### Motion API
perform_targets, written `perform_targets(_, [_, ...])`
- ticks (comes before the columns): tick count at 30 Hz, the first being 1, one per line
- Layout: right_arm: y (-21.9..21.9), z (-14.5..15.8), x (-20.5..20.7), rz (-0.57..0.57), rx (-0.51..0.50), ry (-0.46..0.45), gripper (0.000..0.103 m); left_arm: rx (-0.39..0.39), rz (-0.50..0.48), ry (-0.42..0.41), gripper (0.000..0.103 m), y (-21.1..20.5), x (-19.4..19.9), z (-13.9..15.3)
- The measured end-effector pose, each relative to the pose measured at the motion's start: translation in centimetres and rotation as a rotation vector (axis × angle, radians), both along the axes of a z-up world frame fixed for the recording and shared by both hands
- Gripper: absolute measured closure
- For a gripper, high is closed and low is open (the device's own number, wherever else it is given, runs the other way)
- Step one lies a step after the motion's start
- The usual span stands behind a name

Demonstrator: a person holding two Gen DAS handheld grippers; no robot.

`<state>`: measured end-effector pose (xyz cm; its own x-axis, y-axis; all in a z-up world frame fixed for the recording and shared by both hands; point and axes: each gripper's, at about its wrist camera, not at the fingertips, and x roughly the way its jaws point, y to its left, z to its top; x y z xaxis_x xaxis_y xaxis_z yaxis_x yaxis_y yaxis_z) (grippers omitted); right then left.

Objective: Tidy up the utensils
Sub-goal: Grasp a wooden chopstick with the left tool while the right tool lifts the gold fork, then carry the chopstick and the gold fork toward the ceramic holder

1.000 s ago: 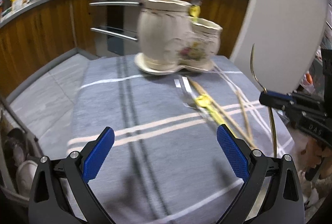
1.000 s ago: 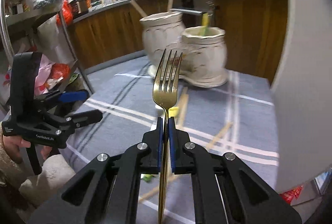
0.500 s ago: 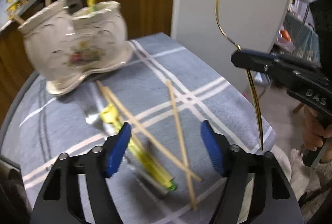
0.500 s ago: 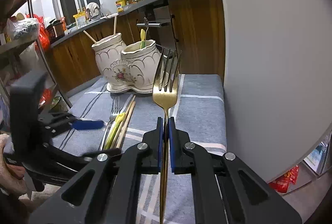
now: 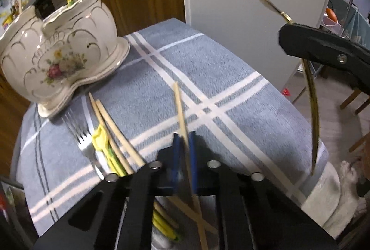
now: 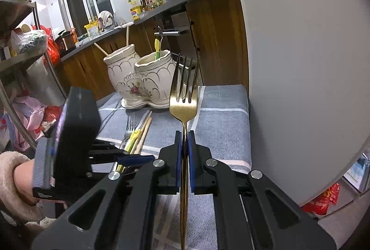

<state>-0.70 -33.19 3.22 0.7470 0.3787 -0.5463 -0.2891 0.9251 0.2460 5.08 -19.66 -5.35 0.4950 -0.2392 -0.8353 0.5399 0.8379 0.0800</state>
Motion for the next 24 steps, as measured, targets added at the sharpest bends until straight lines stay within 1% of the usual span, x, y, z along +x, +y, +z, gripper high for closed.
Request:
perform_targets(3, [-0.1, 0.4, -0.2, -0.004, 0.009, -0.018, 0.098, -0.038, -0.008, -0.006, 0.097, 0.1, 0.4, 0.0])
perform_targets(5, [-0.1, 0.6, -0.2, -0.008, 0.014, -0.024, 0.098, -0.079, -0.009, -0.005, 0.097, 0.5, 0.5, 0.1])
perform_targets(6, [-0.1, 0.7, -0.1, -0.01, 0.015, -0.027, 0.098, -0.109, -0.011, -0.009, 0.097, 0.9, 0.4, 0.4])
perform_targets(8, [-0.1, 1.0, 0.0, -0.013, 0.018, -0.036, 0.098, -0.145, -0.012, -0.028, 0.097, 1.5, 0.2, 1.1])
perform_targets(12, [0.2, 1.3, 0.5, -0.016, 0.021, -0.051, 0.098, -0.203, -0.003, -0.079, 0.097, 2.9, -0.1, 2.8])
perform_targets(15, [0.6, 1.5, 0.9, -0.011, 0.029, -0.06, 0.098, -0.267, 0.005, -0.104, 0.097, 4.3, -0.4, 4.4])
perform_targets(19, [1.5, 2.1, 1.5, -0.006, 0.033, -0.083, 0.098, -0.335, 0.027, -0.166, 0.098, 6.5, -0.7, 6.5])
perform_targets(24, [2.7, 3.0, 2.5, 0.005, 0.036, -0.131, 0.098, -0.393, 0.065, -0.246, 0.098, 9.2, -0.8, 8.9])
